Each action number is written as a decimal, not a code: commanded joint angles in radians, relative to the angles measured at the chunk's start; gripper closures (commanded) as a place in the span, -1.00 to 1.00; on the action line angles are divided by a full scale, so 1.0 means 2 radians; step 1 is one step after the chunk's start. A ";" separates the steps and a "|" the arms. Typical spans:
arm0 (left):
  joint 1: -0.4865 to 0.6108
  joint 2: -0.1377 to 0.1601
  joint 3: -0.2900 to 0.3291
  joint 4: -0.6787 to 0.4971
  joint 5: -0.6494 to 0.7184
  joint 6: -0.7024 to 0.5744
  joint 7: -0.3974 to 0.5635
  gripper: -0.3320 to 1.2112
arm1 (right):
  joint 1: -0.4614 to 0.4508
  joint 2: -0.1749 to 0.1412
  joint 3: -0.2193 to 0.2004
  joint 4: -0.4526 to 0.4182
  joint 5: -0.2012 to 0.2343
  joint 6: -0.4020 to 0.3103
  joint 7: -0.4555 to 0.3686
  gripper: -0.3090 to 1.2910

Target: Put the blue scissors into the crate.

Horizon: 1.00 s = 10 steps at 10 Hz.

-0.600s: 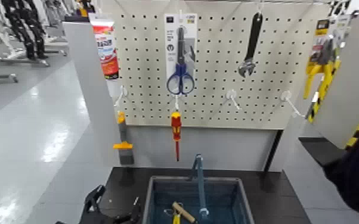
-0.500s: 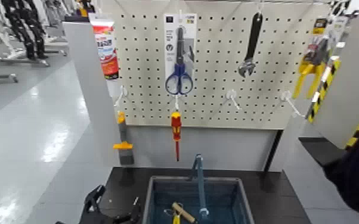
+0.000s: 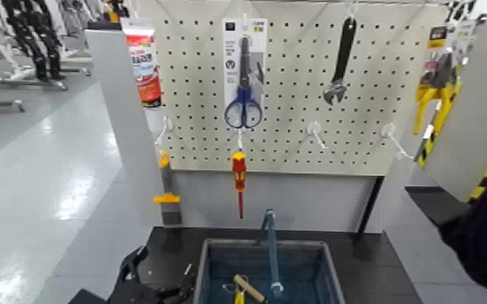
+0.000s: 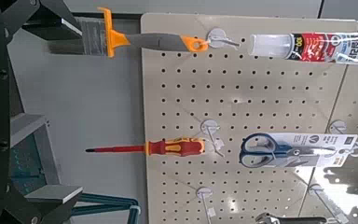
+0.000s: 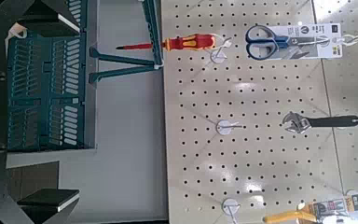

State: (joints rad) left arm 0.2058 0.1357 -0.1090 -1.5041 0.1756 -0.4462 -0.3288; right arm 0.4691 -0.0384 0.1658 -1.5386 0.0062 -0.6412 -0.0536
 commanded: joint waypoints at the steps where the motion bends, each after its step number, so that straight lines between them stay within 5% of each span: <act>1: -0.029 0.000 0.012 -0.031 0.015 0.073 -0.033 -0.39 | 0.000 0.000 0.001 0.000 0.000 -0.001 0.000 -0.51; 6: -0.106 0.016 0.001 -0.051 0.086 0.194 -0.112 -0.39 | -0.001 0.001 0.002 0.001 0.001 -0.001 0.000 -0.51; 10: -0.164 0.023 -0.014 -0.049 0.109 0.211 -0.142 -0.40 | -0.004 -0.002 0.005 0.001 0.000 -0.002 0.000 -0.51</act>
State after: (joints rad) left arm -0.1107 0.1809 -0.1313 -1.6017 0.3892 -0.0248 -0.6123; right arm 0.4610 -0.0404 0.1741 -1.5367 0.0065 -0.6438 -0.0536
